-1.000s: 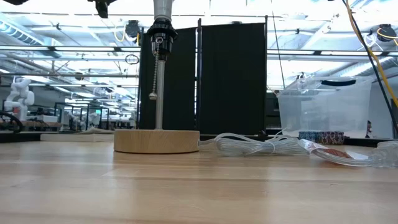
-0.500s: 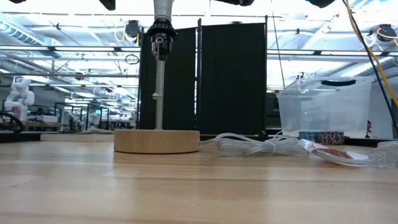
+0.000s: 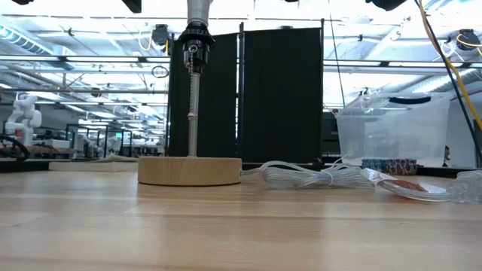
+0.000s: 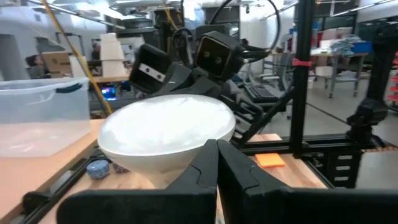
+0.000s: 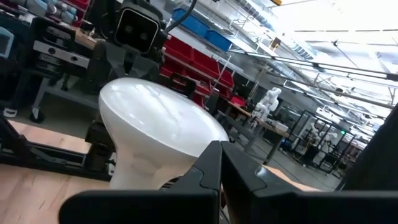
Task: Screw lightbulb
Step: Insert the lightbulb into the lamp socket
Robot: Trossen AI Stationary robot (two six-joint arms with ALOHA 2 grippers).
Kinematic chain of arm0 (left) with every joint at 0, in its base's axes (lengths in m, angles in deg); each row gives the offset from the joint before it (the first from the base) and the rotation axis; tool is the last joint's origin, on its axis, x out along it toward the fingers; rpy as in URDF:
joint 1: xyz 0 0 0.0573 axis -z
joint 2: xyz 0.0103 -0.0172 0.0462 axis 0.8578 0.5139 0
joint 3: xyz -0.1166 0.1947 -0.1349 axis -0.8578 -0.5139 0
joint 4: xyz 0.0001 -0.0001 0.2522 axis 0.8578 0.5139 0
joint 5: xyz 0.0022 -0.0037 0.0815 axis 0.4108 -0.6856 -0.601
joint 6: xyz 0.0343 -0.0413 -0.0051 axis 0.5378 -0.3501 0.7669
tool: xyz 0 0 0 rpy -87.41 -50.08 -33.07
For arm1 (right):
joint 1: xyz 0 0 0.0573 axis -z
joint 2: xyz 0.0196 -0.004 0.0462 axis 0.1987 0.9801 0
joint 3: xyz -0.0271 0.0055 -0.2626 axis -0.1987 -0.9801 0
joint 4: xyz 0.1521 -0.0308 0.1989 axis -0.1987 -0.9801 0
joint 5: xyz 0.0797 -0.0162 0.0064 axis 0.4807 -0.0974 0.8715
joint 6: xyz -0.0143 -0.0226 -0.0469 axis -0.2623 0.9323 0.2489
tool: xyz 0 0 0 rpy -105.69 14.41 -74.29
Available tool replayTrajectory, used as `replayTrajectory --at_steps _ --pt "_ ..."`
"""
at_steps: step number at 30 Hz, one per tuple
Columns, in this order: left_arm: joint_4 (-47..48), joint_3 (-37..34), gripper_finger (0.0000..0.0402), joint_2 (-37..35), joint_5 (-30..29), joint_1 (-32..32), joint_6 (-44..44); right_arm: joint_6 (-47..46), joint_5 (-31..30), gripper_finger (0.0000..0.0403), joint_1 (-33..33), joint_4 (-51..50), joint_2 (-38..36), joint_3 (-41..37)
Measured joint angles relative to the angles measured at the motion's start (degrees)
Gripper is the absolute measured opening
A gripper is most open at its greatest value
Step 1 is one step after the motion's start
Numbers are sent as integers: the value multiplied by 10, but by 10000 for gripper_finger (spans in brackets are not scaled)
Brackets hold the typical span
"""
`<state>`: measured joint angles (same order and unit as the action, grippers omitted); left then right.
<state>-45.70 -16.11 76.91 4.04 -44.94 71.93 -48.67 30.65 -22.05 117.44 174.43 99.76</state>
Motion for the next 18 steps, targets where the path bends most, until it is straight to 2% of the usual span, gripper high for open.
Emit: replayTrajectory --at_steps 14,18 --pt "19 0 0 -1 -39 -11 -15 10 -2 0 -14 -18 -2 0" --pt "35 0 0 -1 -73 -21 -27 15 9 0 -24 -23 -2 0"
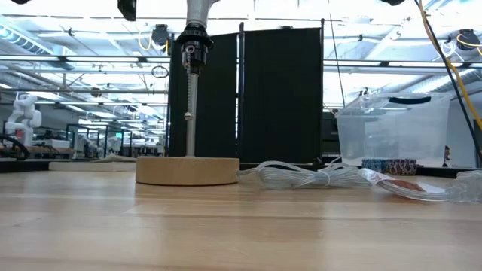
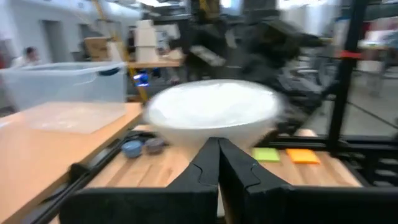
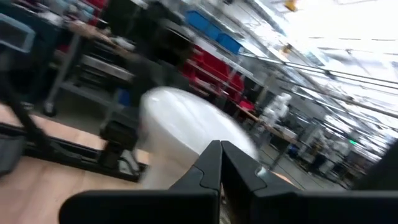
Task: Screw lightbulb
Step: Insert the lightbulb into the lamp socket
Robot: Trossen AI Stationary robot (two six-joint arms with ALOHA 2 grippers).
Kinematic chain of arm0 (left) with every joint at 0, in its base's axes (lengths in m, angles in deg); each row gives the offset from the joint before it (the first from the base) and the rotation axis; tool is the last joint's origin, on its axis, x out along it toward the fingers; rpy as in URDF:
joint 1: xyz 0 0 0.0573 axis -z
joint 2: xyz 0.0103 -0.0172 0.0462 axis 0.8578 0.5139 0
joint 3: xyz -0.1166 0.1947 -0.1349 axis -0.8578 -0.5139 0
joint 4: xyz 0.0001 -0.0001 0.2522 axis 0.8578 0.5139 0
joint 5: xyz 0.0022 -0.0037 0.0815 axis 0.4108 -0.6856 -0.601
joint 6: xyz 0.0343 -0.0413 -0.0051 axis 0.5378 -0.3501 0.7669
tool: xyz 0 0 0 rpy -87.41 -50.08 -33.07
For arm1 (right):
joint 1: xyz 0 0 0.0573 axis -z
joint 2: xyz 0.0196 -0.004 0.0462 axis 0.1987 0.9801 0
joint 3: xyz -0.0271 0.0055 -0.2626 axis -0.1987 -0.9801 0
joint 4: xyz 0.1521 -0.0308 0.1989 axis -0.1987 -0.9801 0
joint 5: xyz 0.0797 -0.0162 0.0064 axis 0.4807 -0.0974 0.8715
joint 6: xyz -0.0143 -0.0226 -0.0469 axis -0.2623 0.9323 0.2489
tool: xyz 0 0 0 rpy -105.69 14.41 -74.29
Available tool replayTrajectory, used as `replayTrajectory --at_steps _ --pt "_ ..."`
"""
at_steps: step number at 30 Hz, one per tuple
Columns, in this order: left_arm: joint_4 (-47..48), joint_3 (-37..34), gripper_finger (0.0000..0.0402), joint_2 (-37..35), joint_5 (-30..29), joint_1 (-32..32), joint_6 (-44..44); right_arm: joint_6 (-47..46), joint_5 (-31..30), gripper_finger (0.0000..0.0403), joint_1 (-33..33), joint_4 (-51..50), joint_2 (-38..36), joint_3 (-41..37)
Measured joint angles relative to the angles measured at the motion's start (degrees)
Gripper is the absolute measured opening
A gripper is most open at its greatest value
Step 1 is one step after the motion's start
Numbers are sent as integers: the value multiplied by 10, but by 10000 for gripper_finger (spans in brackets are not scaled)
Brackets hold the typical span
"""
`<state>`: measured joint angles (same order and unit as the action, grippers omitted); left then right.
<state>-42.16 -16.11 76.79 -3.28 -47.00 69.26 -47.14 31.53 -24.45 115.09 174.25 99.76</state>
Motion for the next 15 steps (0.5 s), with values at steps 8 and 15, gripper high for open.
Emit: replayTrajectory --at_steps 8,15 --pt "10 0 0 0 -44 -6 -4 15 3 0 -18 -27 3 -1" --pt "15 0 0 -21 -41 2 0 12 -19 0 -20 -37 3 -1"
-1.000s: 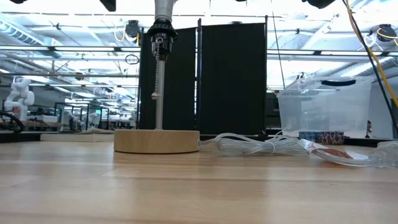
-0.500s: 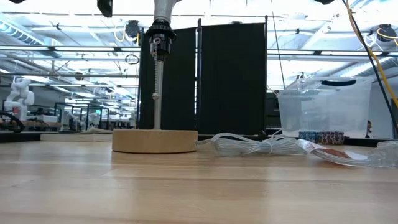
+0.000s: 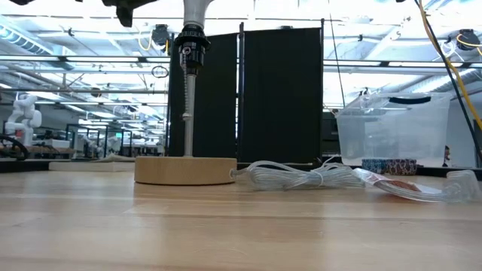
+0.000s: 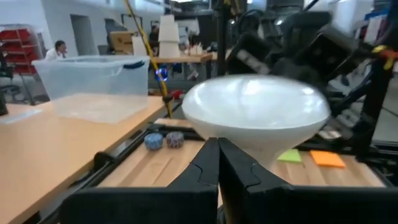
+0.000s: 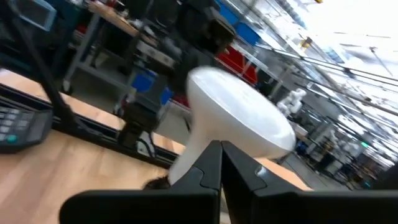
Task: Screw lightbulb
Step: Insert the lightbulb into the lamp socket
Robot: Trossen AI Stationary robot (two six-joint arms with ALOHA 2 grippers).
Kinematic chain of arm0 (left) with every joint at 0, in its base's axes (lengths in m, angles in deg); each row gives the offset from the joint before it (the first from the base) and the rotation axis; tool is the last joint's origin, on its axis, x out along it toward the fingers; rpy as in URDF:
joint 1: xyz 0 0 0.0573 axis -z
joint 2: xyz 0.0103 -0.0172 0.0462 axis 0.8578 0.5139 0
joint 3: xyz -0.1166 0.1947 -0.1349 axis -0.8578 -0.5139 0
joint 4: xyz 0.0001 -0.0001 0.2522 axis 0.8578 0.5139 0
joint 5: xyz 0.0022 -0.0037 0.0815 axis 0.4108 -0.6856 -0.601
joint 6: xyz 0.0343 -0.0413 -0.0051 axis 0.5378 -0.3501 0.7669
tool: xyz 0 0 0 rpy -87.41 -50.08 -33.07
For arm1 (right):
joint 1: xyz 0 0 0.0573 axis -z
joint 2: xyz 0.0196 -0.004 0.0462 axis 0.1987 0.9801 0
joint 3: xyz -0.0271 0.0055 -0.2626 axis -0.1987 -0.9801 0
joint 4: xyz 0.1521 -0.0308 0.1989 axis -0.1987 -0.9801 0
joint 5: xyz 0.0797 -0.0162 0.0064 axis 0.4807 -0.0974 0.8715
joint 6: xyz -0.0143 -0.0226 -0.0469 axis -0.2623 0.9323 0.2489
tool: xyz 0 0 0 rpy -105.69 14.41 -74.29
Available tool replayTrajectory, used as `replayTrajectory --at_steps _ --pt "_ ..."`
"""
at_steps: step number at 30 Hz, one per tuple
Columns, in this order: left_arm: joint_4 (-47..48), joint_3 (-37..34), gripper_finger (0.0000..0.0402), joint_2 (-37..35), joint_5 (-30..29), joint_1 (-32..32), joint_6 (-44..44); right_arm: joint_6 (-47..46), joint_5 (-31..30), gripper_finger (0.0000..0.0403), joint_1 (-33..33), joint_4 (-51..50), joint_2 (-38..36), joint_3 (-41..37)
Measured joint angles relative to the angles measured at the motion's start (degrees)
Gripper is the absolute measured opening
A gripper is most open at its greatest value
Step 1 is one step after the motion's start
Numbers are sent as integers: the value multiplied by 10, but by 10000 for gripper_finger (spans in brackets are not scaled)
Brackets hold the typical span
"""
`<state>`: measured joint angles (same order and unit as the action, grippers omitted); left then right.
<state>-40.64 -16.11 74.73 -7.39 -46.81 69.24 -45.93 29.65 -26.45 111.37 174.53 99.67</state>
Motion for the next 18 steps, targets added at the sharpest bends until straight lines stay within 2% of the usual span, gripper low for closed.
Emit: replayTrajectory --at_steps 10,18 --pt "-2 0 0 -45 8 45 39 -2 -20 0 41 26 0 1" --pt "-31 0 0 -36 22 50 43 -2 -6 0 66 33 0 1"
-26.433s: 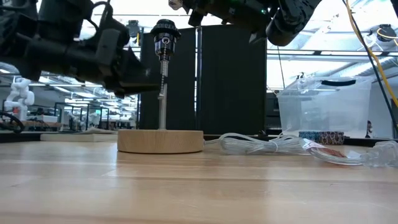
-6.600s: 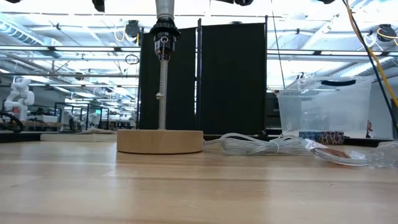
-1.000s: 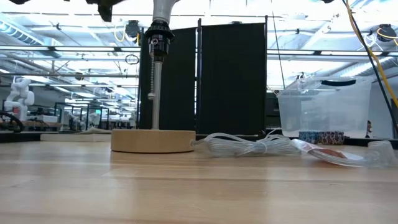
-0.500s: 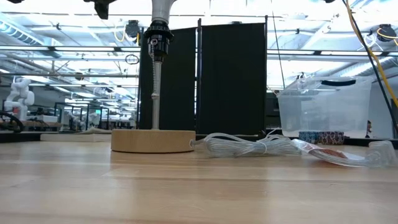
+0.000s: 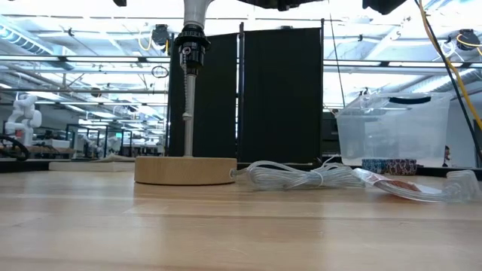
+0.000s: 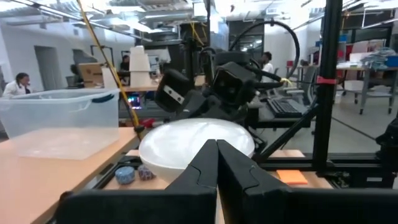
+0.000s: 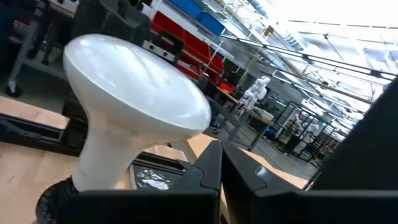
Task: Screw lightbulb
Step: Insert the lightbulb into the lamp socket
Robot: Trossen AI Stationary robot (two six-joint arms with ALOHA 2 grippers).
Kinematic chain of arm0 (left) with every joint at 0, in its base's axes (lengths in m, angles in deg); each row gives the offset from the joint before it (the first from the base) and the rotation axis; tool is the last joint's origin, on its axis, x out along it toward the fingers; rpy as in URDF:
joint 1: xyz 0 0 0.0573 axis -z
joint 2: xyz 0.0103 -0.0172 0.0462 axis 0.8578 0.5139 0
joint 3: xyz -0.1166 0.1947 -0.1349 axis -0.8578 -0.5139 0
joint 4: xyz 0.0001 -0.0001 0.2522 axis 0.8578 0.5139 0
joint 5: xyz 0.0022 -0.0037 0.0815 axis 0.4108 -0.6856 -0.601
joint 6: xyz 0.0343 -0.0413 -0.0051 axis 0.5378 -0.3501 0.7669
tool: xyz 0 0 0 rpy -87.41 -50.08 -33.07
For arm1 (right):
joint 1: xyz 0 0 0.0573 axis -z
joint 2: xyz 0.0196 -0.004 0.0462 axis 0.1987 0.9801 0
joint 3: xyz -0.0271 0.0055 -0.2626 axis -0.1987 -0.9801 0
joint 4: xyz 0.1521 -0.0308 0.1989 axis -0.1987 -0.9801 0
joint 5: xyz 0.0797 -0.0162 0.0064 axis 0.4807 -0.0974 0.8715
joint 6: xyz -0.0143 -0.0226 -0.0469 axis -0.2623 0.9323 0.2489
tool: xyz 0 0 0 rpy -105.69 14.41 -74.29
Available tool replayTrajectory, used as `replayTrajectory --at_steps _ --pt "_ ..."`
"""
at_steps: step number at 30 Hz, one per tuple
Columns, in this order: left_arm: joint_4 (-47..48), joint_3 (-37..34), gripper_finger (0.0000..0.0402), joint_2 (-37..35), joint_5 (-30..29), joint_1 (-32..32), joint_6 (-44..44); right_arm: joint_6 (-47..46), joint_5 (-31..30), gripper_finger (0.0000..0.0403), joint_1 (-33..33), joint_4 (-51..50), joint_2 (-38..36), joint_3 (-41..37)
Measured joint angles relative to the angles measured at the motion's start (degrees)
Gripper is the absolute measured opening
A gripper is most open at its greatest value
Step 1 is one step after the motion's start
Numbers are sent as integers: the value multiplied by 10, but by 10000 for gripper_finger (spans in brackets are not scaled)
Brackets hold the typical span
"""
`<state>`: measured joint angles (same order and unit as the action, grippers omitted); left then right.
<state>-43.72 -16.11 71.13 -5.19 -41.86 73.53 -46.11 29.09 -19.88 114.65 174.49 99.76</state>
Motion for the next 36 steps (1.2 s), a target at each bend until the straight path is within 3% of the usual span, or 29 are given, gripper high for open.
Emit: replayTrajectory --at_steps 4,27,33,36 --pt "-1 0 0 12 0 -8 -1 0 37 0 2 5 0 0" --pt "6 0 0 42 -11 -115 -17 -1 38 0 -38 -4 -1 0" --pt "3 0 0 3 -8 -105 21 0 39 0 -51 -32 -1 0" --pt "3 0 0 -24 36 -89 40 -3 40 0 -53 -51 -1 0"
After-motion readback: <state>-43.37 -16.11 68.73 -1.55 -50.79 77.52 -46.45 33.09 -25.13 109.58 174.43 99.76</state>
